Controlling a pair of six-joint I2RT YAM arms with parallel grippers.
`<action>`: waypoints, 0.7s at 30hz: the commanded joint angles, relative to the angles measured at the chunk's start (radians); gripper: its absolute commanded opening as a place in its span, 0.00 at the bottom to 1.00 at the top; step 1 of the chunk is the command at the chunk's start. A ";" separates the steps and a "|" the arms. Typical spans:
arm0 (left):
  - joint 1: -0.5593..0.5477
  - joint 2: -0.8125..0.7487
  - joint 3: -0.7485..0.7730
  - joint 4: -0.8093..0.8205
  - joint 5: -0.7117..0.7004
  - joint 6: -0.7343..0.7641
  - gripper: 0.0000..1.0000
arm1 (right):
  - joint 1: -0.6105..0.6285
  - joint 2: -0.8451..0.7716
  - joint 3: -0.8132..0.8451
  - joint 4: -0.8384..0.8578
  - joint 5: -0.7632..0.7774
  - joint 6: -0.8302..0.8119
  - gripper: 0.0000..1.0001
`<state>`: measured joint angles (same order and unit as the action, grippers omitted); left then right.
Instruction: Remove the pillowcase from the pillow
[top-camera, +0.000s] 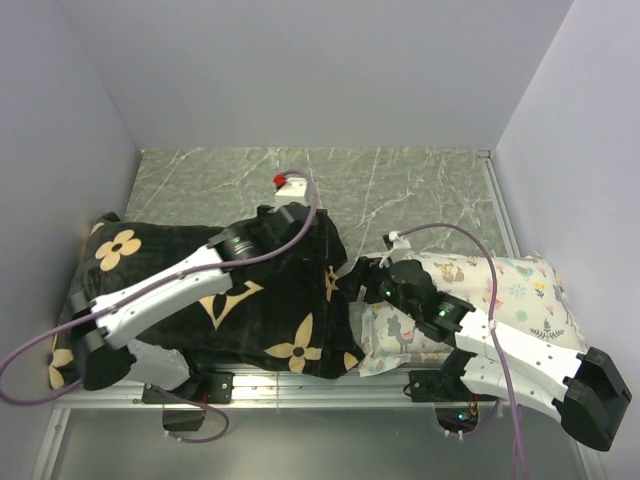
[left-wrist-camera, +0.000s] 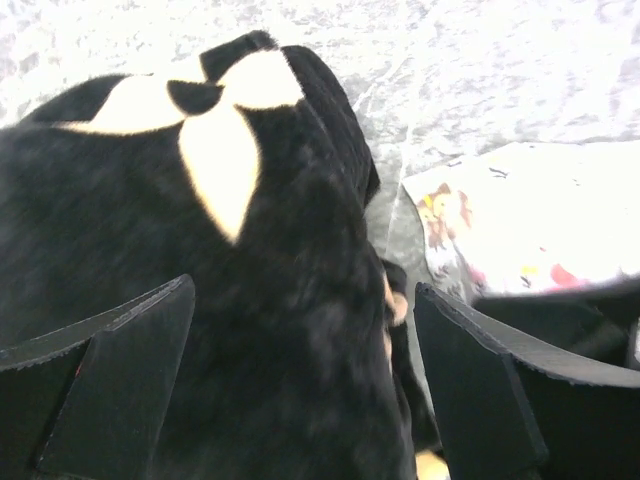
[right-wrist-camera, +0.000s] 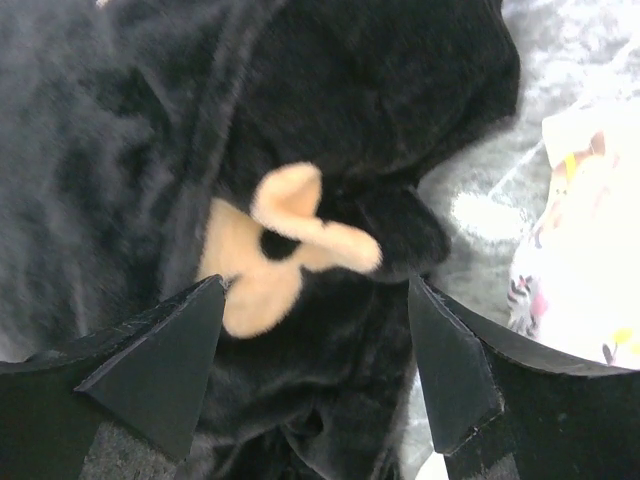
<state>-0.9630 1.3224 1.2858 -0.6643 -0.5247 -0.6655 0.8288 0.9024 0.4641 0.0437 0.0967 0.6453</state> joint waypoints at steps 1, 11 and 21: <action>-0.014 0.102 0.099 -0.041 -0.086 0.046 0.98 | 0.007 -0.063 -0.022 0.036 0.024 0.028 0.80; -0.016 0.281 0.190 -0.078 -0.090 0.072 0.96 | 0.009 -0.138 -0.070 0.008 0.057 0.034 0.80; -0.017 0.319 0.195 -0.124 -0.107 0.060 0.72 | 0.009 -0.132 -0.067 0.015 0.055 0.030 0.80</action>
<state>-0.9733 1.6371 1.4422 -0.7620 -0.6060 -0.6056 0.8291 0.7738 0.3996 0.0341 0.1337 0.6720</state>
